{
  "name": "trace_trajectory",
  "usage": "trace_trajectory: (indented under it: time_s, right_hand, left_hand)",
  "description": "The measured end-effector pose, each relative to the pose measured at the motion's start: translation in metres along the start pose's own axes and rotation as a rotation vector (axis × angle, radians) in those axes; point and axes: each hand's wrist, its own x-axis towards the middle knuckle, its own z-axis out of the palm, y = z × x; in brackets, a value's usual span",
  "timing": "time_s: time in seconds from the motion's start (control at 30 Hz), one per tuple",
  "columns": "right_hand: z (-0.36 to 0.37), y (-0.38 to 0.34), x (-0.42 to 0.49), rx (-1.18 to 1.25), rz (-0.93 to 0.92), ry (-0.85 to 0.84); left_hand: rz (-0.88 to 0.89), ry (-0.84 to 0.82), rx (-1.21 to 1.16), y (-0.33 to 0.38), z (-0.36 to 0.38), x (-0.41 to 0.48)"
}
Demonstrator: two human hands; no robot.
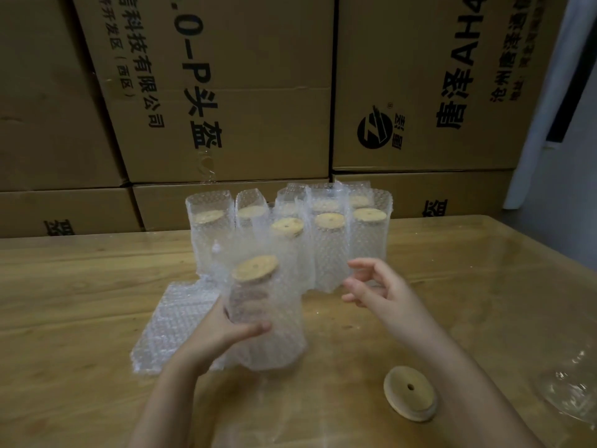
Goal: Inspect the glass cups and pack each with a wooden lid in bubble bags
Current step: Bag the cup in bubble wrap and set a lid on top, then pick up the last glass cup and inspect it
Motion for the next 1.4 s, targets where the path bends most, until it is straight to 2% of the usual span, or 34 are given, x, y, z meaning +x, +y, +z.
trace_trajectory:
  time_s: [0.2, 0.43, 0.53, 0.9, 1.4]
  right_hand:
    - [-0.022, 0.048, 0.0, -0.005, 0.225, 0.023]
    - [-0.038, 0.094, -0.025, 0.098, 0.258, 0.171]
    - [-0.038, 0.1, -0.026, 0.171, 0.243, 0.226]
    - [-0.037, 0.108, -0.023, 0.196, 0.227, 0.206]
    - [-0.037, 0.108, -0.024, 0.179, 0.205, 0.193]
  left_hand:
    - [-0.066, 0.381, 0.103, 0.005, -0.038, 0.034]
    - [0.006, 0.551, 0.072, -0.012, -0.028, 0.083]
    - [0.016, 0.573, 0.068, -0.019, -0.017, 0.096]
    - [0.047, 0.533, 0.145, -0.027, -0.006, 0.11]
    - [0.071, 0.407, 0.191, -0.022, -0.011, 0.108]
